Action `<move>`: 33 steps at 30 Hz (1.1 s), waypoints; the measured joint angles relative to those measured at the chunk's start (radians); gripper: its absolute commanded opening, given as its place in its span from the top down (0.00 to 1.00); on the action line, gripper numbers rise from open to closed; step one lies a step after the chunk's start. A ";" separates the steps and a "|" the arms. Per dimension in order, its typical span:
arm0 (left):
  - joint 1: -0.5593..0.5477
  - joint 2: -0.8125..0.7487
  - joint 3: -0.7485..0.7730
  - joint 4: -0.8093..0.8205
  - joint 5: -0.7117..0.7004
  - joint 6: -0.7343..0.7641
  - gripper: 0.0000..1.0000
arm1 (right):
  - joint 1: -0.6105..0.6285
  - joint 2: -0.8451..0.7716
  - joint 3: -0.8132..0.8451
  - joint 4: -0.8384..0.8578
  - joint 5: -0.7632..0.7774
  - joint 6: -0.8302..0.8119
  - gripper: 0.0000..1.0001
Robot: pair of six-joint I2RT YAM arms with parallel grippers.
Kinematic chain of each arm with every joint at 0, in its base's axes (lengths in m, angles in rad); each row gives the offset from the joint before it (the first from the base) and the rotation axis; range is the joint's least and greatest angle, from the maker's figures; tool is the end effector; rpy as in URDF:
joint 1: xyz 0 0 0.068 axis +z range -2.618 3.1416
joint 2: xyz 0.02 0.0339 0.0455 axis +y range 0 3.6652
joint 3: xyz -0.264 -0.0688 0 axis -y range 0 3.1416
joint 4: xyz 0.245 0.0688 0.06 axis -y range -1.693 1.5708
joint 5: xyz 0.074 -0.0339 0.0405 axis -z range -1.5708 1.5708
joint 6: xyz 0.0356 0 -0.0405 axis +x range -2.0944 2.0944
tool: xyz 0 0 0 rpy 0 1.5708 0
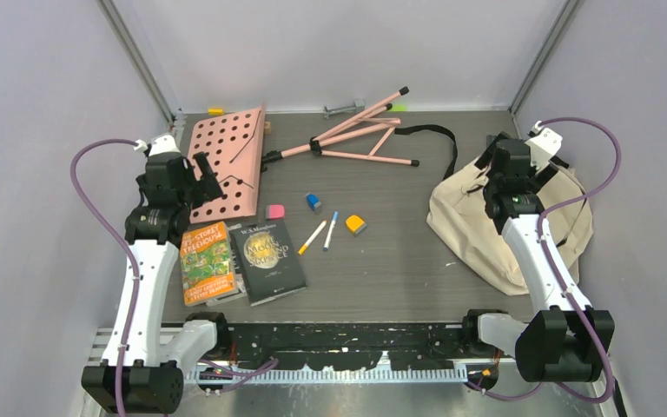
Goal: Pack the student bag
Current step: Move the student bag to the center of the board.
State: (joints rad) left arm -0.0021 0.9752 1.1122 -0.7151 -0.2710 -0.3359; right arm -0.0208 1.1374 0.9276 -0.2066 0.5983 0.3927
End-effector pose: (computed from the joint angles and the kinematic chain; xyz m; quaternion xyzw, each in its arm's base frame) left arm 0.1971 0.0091 0.3658 -0.2082 0.8485 0.0377 0.4851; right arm 0.2554 -0.0254 0.3189 0.3218 0.7507 -0.1463 0.5581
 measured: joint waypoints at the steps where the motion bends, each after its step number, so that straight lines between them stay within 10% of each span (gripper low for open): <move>1: 0.000 0.000 -0.003 0.000 0.002 0.000 0.00 | 0.000 0.000 0.000 -0.001 0.003 0.000 0.00; 21: 0.000 0.002 -0.011 0.002 0.011 0.002 0.00 | -0.001 0.014 0.000 -0.014 0.015 0.006 0.00; 33: 0.000 -0.003 -0.110 0.024 0.111 -0.050 0.00 | -0.023 0.363 0.124 -0.188 -0.291 0.006 0.03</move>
State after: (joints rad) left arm -0.0021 0.9726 1.0023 -0.6914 -0.1596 -0.3862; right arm -0.0437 1.5002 1.0515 -0.3943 0.3069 0.3992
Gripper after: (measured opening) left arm 0.994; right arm 0.985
